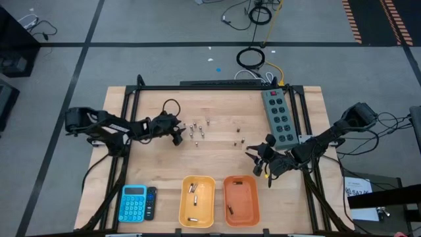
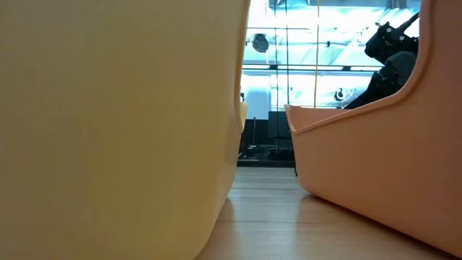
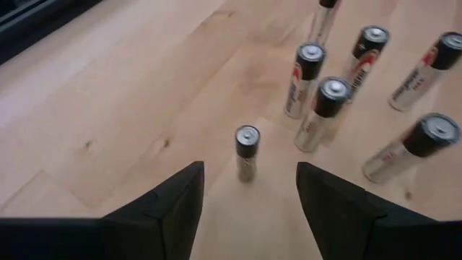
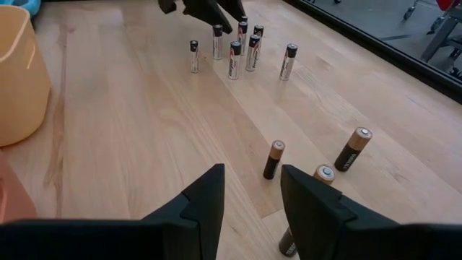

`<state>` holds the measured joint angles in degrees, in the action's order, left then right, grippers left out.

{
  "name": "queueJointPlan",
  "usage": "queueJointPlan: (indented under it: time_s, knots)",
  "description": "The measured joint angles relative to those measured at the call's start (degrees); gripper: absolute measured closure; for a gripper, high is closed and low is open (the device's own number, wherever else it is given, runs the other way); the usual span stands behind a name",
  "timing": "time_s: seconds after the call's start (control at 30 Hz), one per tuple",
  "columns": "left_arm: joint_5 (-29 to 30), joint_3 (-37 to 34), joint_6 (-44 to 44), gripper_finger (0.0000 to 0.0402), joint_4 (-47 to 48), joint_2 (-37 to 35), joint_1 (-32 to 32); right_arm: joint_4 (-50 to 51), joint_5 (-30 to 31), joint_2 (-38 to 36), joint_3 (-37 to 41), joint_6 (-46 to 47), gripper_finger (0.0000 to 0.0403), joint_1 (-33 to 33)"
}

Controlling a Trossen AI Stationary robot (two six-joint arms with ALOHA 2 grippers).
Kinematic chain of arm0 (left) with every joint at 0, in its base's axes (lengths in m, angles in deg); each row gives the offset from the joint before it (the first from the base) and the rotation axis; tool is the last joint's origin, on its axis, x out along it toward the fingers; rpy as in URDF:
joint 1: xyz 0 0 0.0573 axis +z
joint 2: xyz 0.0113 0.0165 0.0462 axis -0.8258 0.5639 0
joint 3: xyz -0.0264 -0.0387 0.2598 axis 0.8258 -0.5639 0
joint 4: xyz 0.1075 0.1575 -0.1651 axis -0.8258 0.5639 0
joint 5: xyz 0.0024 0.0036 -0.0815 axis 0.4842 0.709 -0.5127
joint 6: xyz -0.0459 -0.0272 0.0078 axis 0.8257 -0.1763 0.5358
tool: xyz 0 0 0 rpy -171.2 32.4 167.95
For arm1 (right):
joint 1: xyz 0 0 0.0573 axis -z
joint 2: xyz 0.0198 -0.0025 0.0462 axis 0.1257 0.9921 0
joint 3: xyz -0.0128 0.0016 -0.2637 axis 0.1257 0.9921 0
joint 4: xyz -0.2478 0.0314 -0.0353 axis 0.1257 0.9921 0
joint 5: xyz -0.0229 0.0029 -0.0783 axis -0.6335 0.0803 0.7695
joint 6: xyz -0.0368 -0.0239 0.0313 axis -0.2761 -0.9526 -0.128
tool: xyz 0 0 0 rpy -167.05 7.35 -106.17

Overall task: Sort batteries
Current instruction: Put the silver battery into the yellow bin

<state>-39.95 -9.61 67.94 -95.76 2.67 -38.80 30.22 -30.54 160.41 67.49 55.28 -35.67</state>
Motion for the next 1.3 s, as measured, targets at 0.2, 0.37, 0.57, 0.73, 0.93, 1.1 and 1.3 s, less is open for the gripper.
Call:
queueJointPlan:
  time_s: [0.2,0.37,0.57,0.73,0.93,1.1,1.3]
  knots:
    - [-0.42,0.02,-1.1,0.0171,-5.12,3.42,1.23,0.02,0.0,0.0,0.0,-0.02,0.0275,0.0]
    - [-1.23,0.02,-1.38,0.0172,-8.87,6.01,1.65,0.24,0.02,0.0,0.0,-0.02,0.0275,0.0]
    - [-1.37,0.18,-2.77,0.0248,-10.77,8.17,1.65,0.33,0.02,0.0,0.0,-0.02,0.0275,0.0]
    - [-2.48,0.88,-3.97,0.0368,-10.79,9.04,1.79,0.39,0.04,0.0,0.0,-0.07,0.0275,0.02]
    - [-4.65,1.01,-2.99,0.0368,-9.87,8.36,2.76,0.48,0.17,-0.02,0.0,-0.04,0.0275,0.02]
    - [-12.6,1.01,-2.59,0.0368,-9.14,1.98,3.58,0.49,0.17,0.0,0.0,0.33,0.0275,0.02]
    - [-16.57,1.09,0.41,0.0368,6.17,-10.22,2.14,1.34,0.21,0.0,0.0,1.91,0.0275,0.02]
